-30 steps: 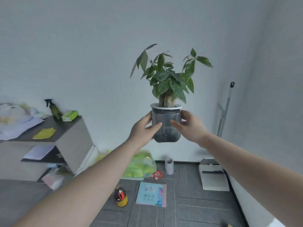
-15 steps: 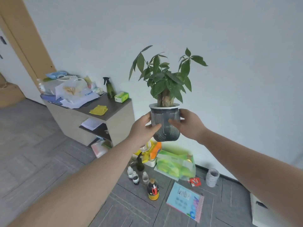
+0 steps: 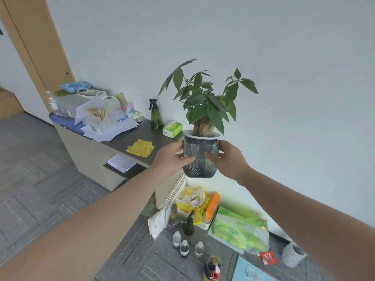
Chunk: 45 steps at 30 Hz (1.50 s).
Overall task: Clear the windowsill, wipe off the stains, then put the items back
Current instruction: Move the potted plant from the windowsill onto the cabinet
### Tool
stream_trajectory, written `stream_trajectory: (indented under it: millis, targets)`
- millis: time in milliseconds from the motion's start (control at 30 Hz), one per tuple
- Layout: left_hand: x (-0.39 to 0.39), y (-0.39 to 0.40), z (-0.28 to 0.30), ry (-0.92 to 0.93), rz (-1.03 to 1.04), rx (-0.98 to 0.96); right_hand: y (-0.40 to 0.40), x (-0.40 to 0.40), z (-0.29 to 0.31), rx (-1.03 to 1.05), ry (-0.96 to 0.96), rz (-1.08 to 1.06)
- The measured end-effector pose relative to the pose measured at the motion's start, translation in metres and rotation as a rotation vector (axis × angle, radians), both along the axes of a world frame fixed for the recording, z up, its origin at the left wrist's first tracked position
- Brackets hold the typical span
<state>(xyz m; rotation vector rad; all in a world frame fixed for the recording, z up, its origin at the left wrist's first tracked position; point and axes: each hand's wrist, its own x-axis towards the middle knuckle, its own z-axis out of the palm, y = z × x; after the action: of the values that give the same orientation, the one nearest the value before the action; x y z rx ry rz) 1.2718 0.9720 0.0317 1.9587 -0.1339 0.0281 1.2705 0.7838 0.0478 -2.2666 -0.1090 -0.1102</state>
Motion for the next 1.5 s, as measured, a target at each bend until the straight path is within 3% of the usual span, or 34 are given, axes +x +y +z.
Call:
stream_trajectory:
  millis: [333,567,800,1233,1500]
  targets:
    - [0.146,0.111,-0.028,0.03,0.042,0.072,0.111,0.161,-0.039,0.003,0.054,0.048]
    - [0.275,0.179,-0.035,0.041,0.092,0.291,0.183,0.299,-0.061,0.031,0.085,0.084]
    - [0.371,0.223,-0.046,0.075,0.049,0.25,0.224,0.391,-0.073,0.024,0.131,0.073]
    - [0.54,0.295,-0.113,0.098,-0.261,0.169,0.303,0.5,-0.121,-0.028,0.228,-0.259]
    - [0.602,0.329,-0.165,0.08,-0.389,0.274,0.352,0.536,-0.162,-0.014,0.331,-0.456]
